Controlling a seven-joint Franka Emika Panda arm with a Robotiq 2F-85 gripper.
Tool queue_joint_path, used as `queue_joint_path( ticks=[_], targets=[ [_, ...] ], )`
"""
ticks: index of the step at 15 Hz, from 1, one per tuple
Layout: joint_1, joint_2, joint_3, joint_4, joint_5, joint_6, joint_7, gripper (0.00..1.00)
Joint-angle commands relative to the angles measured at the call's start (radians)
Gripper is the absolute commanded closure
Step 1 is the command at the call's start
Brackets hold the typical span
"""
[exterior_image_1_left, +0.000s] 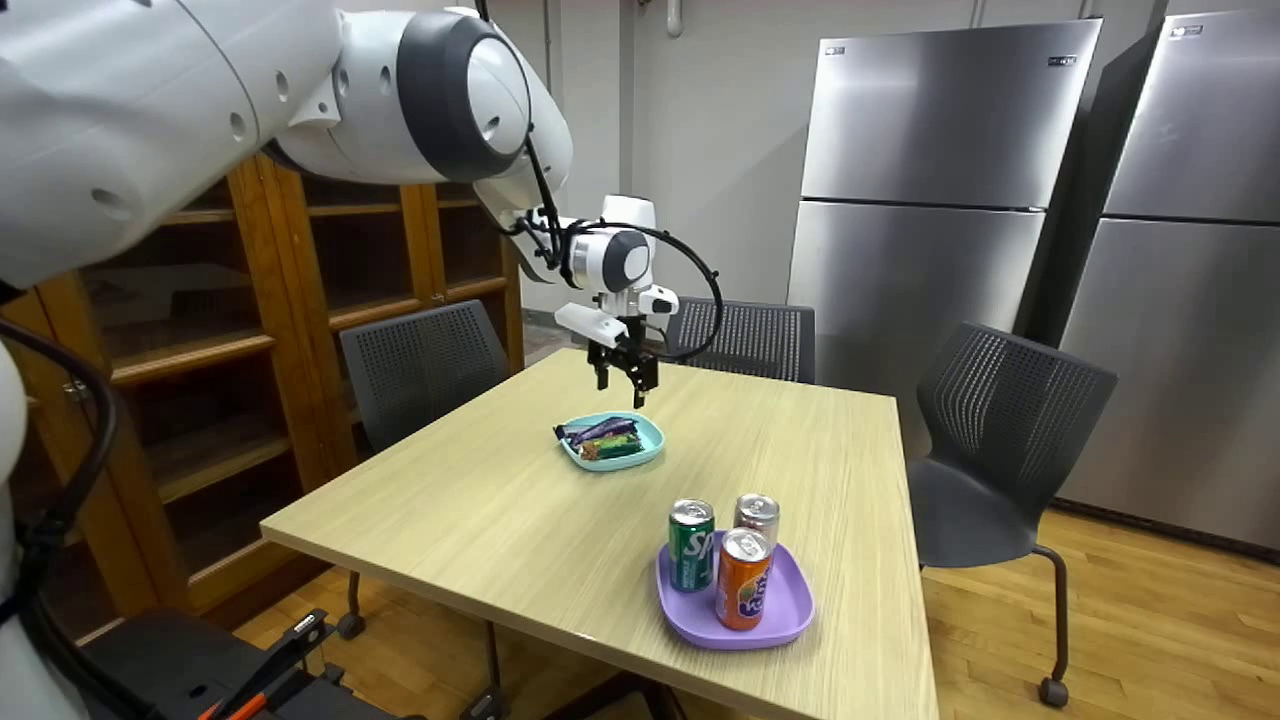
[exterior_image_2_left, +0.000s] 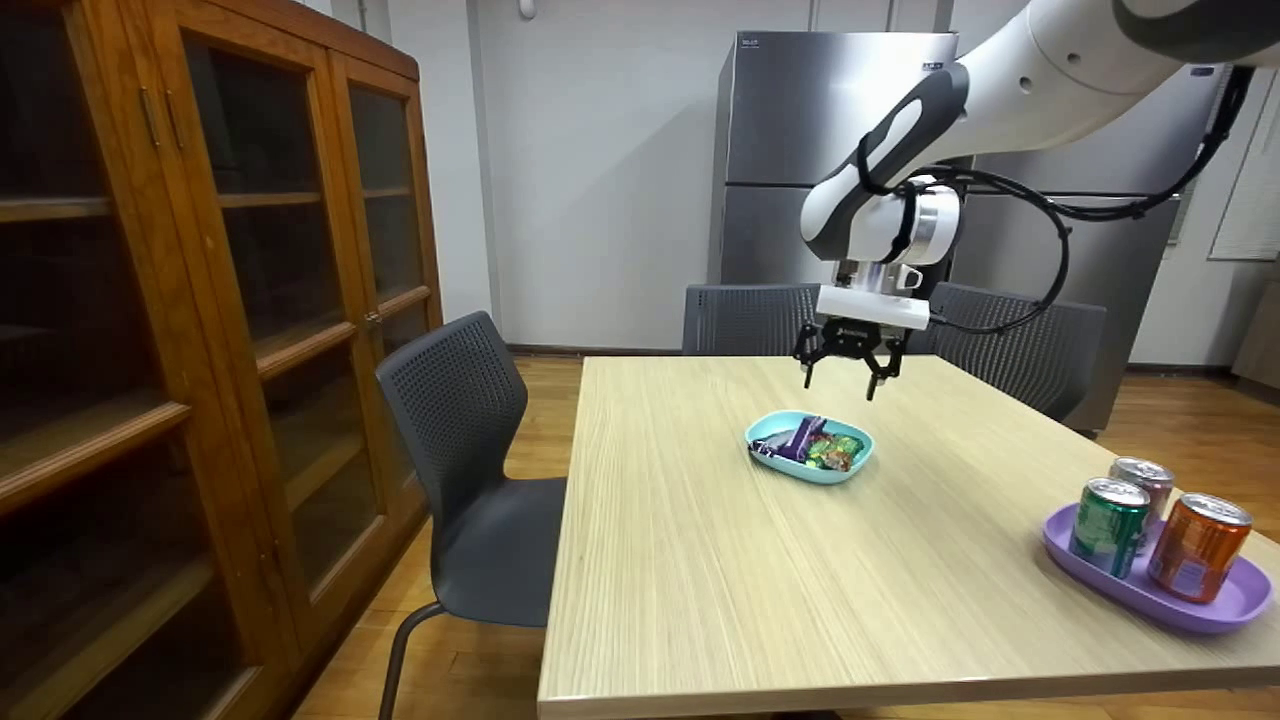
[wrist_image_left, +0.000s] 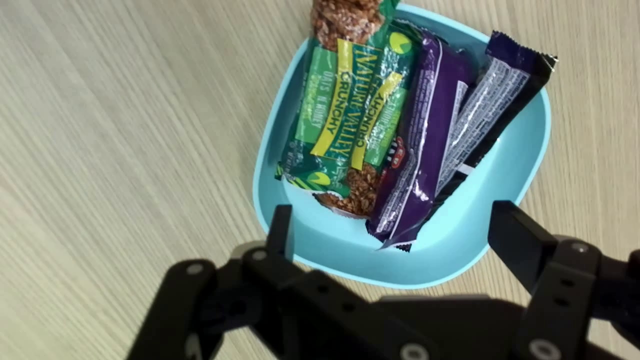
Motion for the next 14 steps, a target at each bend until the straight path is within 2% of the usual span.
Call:
queue_joint_path(
  ticks=[1, 7, 14],
  targets=[
    [-0.017, -0.130, 0.005, -0.170, -0.020, -0.020, -0.088, 0.00],
    [-0.017, -0.272, -0.013, -0.382, -0.076, 0.001, -0.183, 0.00],
    [-0.010, -0.444, -0.024, -0.641, -0.176, 0.035, -0.211, 0.00]
  ],
)
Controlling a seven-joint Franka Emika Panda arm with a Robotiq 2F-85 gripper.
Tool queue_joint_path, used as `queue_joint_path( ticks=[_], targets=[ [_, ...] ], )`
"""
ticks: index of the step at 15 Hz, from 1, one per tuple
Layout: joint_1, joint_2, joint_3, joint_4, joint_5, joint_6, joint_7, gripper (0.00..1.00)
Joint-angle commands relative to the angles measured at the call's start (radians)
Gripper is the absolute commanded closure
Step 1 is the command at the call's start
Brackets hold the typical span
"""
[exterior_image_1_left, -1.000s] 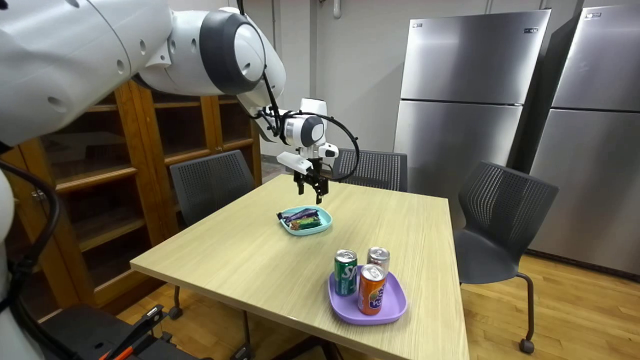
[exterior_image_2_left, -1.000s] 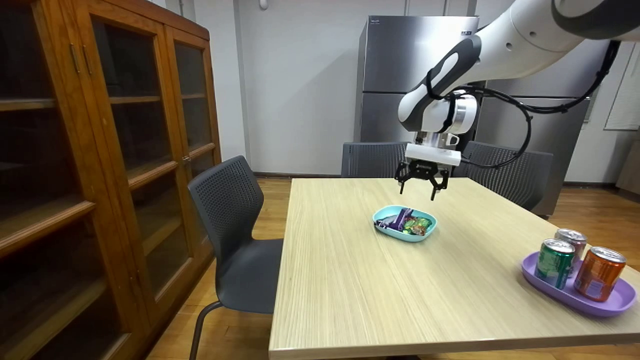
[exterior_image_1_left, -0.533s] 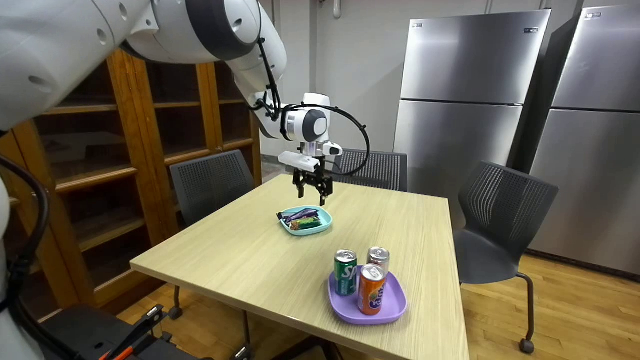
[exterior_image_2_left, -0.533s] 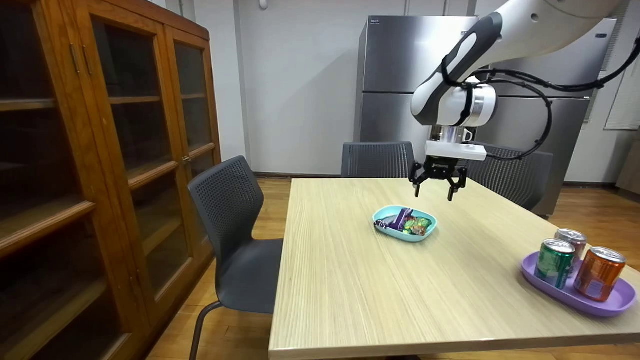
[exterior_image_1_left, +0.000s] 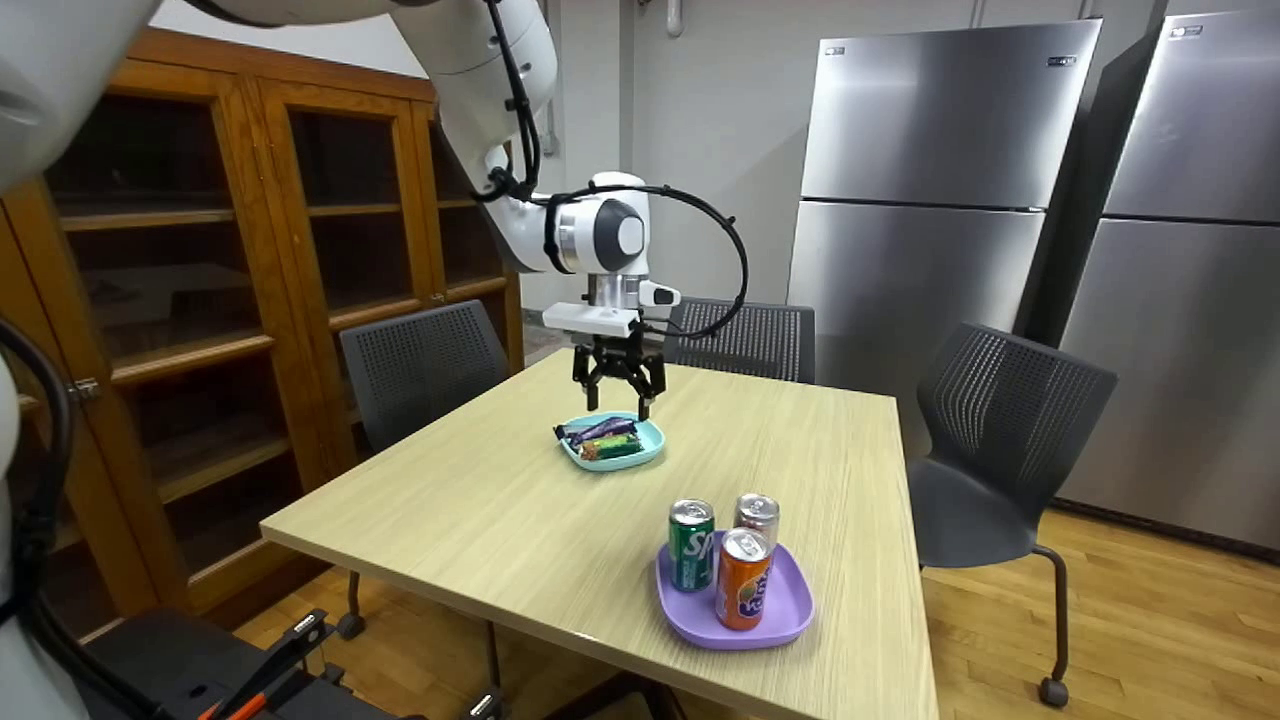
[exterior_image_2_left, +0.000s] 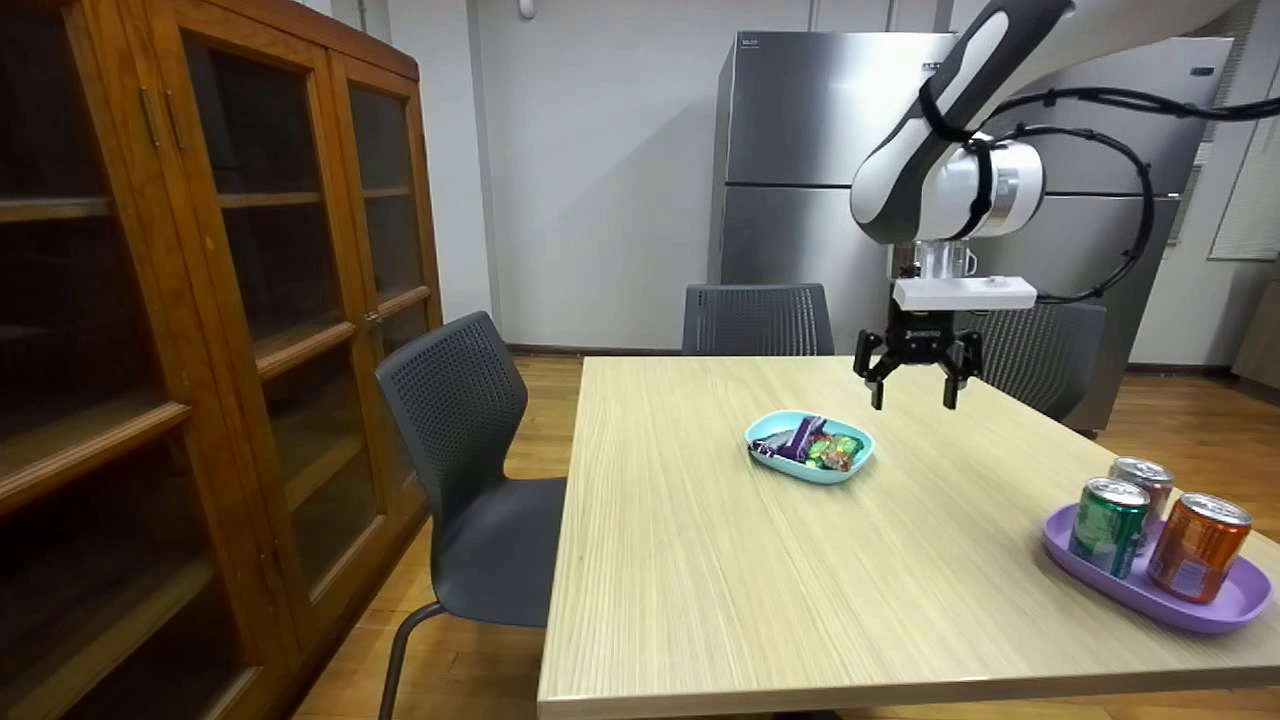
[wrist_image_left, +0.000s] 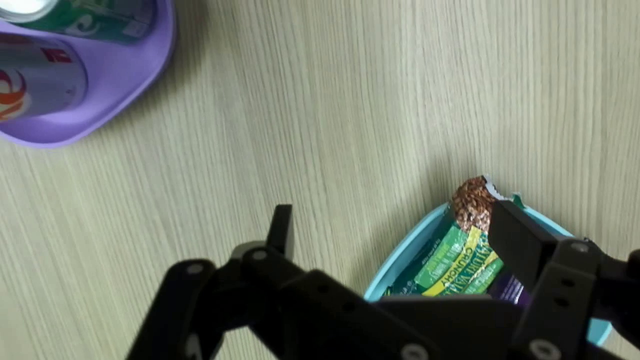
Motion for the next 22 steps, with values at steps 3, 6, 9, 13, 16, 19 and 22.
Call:
queue_joint_path(
  ticks=[3, 6, 9, 13, 16, 19, 22],
  targets=[
    [0.008, -0.178, -0.004, -0.252, -0.072, 0.044, -0.027, 0.00],
    [0.007, -0.229, -0.004, -0.328, -0.090, 0.050, -0.020, 0.00],
    [0.000, -0.185, 0.003, -0.284, -0.075, 0.028, -0.010, 0.00],
    [0.000, -0.204, 0.003, -0.310, -0.077, 0.035, -0.010, 0.00],
    [0.000, -0.204, 0.003, -0.312, -0.077, 0.037, -0.010, 0.00],
    [0.000, -0.204, 0.003, -0.312, -0.077, 0.037, -0.010, 0.00],
    [0.000, -0.204, 0.003, -0.312, -0.077, 0.038, -0.010, 0.00]
  ],
)
